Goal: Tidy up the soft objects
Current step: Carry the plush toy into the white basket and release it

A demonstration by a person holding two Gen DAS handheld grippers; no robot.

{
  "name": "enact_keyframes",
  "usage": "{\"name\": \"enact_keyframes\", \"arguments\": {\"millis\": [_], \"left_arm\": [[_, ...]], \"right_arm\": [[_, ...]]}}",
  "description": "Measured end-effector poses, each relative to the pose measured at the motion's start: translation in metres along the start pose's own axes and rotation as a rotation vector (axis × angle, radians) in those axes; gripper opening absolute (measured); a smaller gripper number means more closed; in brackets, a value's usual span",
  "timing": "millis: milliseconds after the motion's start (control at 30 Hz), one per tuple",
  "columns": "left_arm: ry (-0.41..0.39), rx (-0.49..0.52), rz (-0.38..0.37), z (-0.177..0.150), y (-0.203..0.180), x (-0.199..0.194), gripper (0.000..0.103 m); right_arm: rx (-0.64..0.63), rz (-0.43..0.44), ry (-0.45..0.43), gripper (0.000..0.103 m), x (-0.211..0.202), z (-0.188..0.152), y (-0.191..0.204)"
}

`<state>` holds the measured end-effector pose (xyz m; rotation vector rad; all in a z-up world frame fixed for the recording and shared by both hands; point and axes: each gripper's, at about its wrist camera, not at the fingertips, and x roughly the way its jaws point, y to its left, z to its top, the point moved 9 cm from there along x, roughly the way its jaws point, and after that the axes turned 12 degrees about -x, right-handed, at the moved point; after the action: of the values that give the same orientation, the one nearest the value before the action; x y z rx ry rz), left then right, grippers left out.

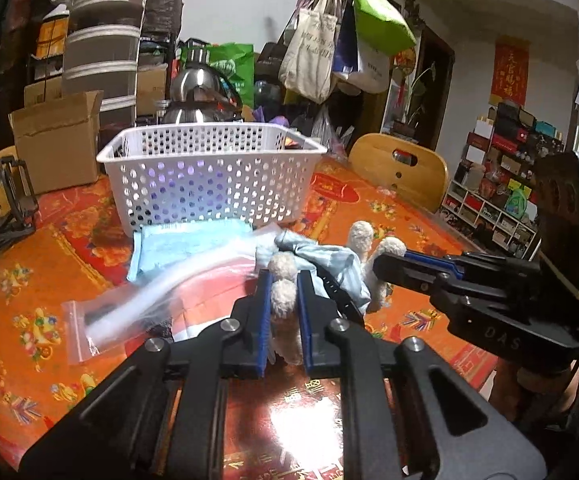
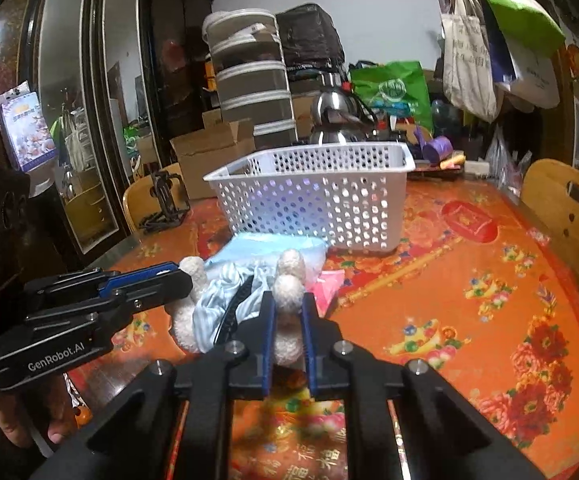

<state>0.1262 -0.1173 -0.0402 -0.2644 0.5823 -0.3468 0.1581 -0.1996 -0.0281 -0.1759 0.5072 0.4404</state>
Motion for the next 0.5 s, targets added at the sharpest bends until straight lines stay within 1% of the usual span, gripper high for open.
{"name": "enact_keyframes", "arguments": {"millis": [200,300,500], "left_arm": [[-0.050,0.015,-0.019,0.013,-0.008,-0.024,0.011],[-0.073,0.009,-0.024,0.022,-0.008,-0.033,0.011],[-0.088,0.000,-0.042,0.039,-0.008,-0.040,0.011]], "right_arm": [[-0.021,0.000,-0.048,0.010,-0.016,0.019,0.006],[-0.019,0.024,-0.070,0.010,-0.022,0.028,0.010],[-0.040,0.010,-0.095,0.010,-0.028,0.049,0.008]]}}
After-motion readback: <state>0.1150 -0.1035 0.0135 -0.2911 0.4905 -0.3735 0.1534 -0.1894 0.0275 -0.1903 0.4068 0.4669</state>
